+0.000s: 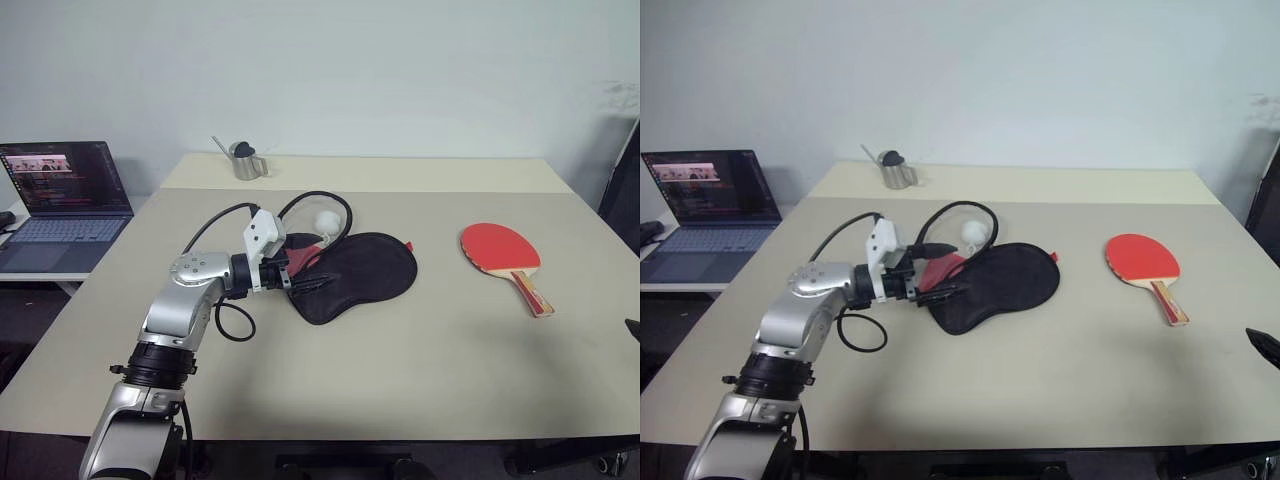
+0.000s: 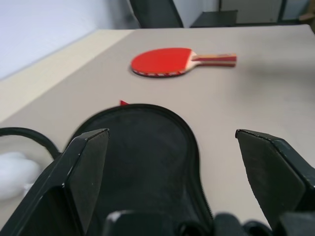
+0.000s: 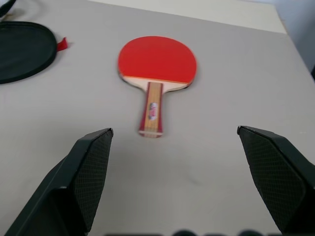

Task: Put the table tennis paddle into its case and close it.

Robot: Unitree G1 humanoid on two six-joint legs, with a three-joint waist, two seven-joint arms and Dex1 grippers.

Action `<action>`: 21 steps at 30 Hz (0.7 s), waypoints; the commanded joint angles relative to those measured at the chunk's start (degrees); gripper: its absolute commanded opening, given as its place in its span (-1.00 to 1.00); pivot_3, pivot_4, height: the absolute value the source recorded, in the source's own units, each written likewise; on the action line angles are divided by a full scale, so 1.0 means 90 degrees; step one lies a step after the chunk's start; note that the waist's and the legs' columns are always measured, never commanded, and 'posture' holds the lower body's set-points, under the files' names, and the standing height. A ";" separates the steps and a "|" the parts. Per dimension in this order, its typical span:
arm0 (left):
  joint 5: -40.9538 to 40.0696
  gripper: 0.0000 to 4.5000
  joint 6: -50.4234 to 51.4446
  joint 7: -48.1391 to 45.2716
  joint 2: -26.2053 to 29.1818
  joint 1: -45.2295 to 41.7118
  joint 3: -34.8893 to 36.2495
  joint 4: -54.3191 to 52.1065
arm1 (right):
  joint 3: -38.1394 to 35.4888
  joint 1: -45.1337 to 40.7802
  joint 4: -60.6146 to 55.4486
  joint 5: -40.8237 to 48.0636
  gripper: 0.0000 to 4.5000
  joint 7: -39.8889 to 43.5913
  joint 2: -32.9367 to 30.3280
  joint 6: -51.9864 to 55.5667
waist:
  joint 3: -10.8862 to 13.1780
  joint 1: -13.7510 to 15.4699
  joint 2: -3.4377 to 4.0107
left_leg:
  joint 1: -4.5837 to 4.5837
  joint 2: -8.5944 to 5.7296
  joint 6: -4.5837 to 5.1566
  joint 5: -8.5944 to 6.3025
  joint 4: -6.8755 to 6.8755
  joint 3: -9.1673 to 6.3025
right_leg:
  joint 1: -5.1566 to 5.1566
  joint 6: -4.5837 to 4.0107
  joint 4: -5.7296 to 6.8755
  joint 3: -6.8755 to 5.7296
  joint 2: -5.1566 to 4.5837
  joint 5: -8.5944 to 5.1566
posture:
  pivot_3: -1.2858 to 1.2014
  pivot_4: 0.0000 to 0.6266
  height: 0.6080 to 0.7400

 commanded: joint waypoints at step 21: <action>0.0112 1.00 -0.0971 -0.0506 0.0515 -0.0329 0.0502 0.1516 | -0.0244 0.0447 -0.1669 0.1085 0.97 -0.0028 0.0200 0.0903 | 0.0002 -0.0001 0.0002 | -0.0004 0.0004 -0.0018 -0.0013 -0.0008 -0.0001 | -0.0003 0.0007 -0.0001 -0.0003 -0.0001 -0.0013 | 0.03 -0.52 1.00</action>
